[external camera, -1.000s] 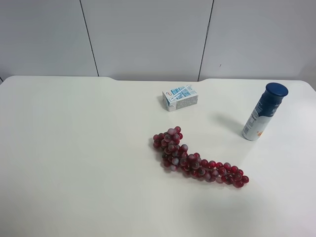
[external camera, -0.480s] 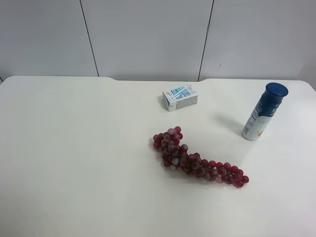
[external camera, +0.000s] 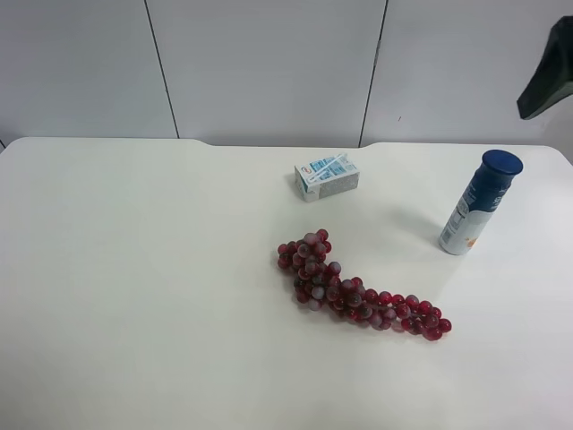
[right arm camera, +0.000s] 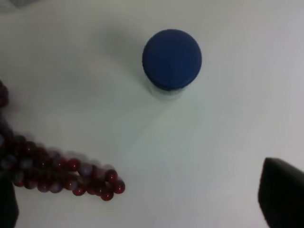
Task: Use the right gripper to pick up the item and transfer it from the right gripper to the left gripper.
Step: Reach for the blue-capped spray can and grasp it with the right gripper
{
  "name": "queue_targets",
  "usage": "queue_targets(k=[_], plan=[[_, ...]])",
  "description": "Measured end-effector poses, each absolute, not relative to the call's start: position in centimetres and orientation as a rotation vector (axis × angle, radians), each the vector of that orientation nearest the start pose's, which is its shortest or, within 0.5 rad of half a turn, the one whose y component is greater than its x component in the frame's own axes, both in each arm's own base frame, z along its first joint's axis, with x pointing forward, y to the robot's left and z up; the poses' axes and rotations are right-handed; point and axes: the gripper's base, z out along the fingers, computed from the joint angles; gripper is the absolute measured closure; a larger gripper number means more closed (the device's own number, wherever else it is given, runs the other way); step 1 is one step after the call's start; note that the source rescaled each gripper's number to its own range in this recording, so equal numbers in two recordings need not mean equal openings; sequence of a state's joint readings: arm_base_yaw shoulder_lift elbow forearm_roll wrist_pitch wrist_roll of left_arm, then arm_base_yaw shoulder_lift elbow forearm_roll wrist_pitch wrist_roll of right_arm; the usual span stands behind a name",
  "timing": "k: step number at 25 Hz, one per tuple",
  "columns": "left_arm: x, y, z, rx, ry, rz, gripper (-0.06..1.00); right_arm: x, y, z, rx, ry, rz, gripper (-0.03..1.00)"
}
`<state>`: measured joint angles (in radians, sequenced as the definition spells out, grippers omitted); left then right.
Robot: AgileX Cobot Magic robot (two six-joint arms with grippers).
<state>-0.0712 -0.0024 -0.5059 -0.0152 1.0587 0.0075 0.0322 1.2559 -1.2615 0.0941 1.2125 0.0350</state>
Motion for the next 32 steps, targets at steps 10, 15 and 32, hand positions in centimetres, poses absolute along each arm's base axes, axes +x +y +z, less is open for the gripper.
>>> queue_targets(k=[10, 15, 32], plan=[[-0.6, -0.1, 27.9, 0.081, 2.033, -0.058, -0.06, 29.7, 1.3, 30.8, 0.018, 2.912, 0.066, -0.03], [-0.6, -0.1, 27.9, 0.081, 2.033, -0.058, -0.06, 31.1, 1.0, 28.5, 0.004, 2.983, 0.008, -0.03], [-0.6, -0.1, 27.9, 0.081, 2.033, -0.057, -0.06, 35.0, 1.0, 22.7, -0.066, 3.006, -0.007, -0.02]])
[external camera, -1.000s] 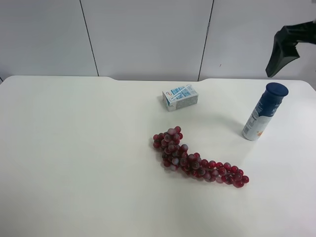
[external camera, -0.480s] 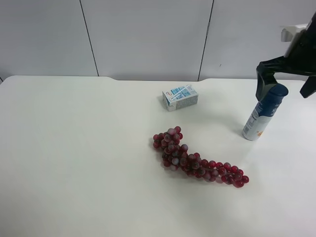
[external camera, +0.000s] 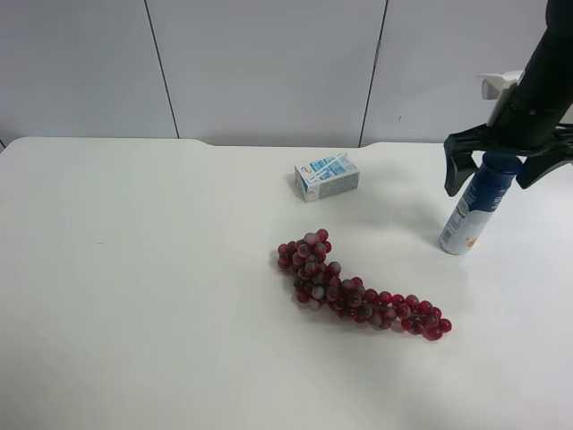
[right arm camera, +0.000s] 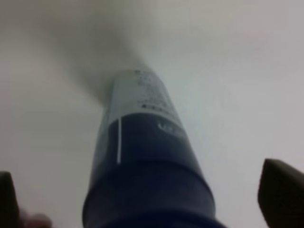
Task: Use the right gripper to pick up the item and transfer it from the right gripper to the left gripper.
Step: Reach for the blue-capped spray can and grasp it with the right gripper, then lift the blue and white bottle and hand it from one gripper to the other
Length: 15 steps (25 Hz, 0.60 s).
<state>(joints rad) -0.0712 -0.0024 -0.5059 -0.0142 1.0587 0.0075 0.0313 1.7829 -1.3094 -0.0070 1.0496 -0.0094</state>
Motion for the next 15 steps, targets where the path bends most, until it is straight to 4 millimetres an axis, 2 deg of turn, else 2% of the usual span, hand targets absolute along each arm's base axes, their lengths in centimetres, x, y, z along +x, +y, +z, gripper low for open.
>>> queue_targets(k=[1, 3, 5, 8, 15], plan=[[-0.59, -0.07, 27.9, 0.081, 2.033, -0.057, -0.06, 35.04, 1.04, 22.46, -0.066, 3.012, -0.007, 0.02], [-0.59, -0.07, 27.9, 0.081, 2.033, -0.057, -0.06, 35.15, 1.1, 22.13, -0.063, 3.02, 0.002, 0.17], [-0.59, -0.07, 27.9, 0.081, 2.033, -0.057, -0.06, 35.17, 1.1, 22.03, -0.063, 3.022, 0.002, 0.44], [-0.59, -0.07, 27.9, 0.081, 2.033, -0.057, -0.06, 35.19, 1.1, 21.97, -0.064, 3.024, 0.002, 0.97], [-0.59, -0.07, 27.9, 0.081, 2.033, -0.057, -0.06, 35.18, 1.1, 22.04, -0.065, 3.023, 0.002, 0.95]])
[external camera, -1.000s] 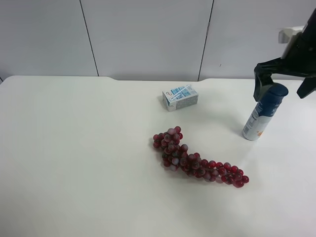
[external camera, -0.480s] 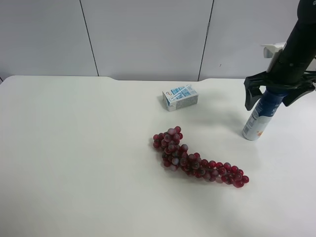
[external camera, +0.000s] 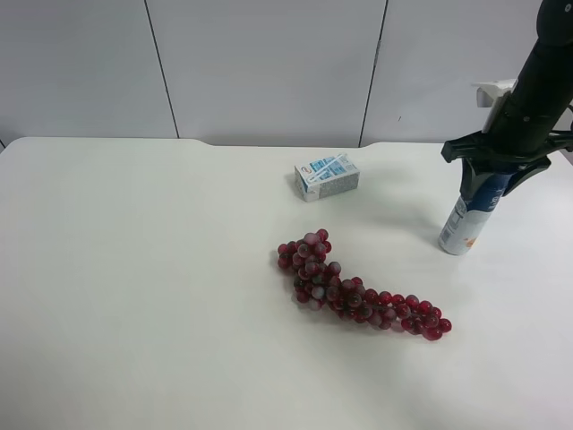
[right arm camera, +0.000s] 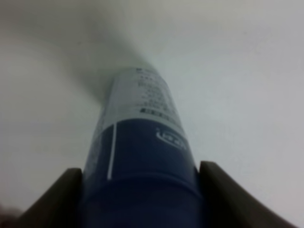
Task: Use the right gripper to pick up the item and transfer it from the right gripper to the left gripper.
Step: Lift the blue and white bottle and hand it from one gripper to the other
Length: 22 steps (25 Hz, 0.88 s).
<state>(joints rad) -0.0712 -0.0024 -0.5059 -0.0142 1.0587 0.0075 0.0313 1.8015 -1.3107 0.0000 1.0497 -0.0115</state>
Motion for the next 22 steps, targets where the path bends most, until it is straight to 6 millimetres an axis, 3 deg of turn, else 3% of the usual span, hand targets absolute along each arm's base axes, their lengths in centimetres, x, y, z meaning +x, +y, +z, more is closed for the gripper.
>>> queue_targets(k=[4, 13, 22], plan=[[-0.6, -0.1, 27.9, 0.081, 2.033, -0.057, -0.06, 35.0, 1.4, 23.4, -0.044, 3.033, 0.05, 0.95], [-0.6, -0.1, 27.9, 0.081, 2.033, -0.057, -0.06, 33.4, 2.8, 30.0, -0.082, 2.916, 0.166, 0.95], [-0.6, -0.1, 27.9, 0.081, 2.033, -0.057, -0.06, 30.9, 9.5, 32.7, -0.376, 2.816, 0.411, 0.95]])
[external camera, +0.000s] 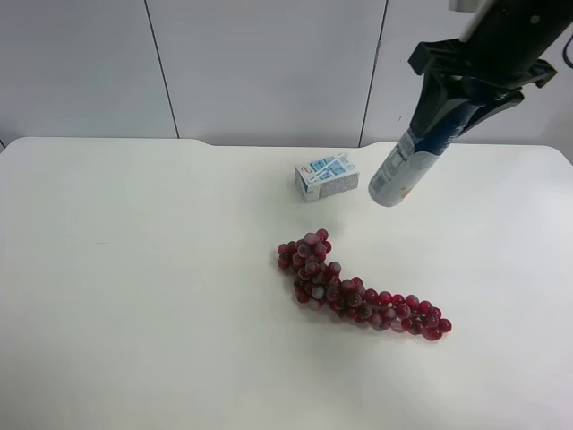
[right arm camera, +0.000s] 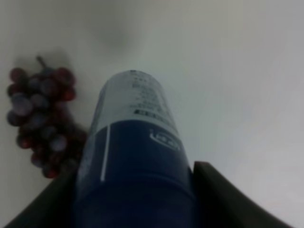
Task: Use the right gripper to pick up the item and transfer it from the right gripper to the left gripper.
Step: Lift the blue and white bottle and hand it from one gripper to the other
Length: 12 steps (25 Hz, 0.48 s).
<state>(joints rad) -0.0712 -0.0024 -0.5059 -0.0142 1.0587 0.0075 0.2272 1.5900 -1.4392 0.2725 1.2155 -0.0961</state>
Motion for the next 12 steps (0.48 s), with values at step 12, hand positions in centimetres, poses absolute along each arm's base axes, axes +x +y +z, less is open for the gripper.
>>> queue_targets(k=[12], plan=[[1.5, -1.0, 28.4, 0.274, 2.144, -0.076, -0.06, 26.6, 18.6, 33.2, -0.83, 2.712, 0.689, 0.95]])
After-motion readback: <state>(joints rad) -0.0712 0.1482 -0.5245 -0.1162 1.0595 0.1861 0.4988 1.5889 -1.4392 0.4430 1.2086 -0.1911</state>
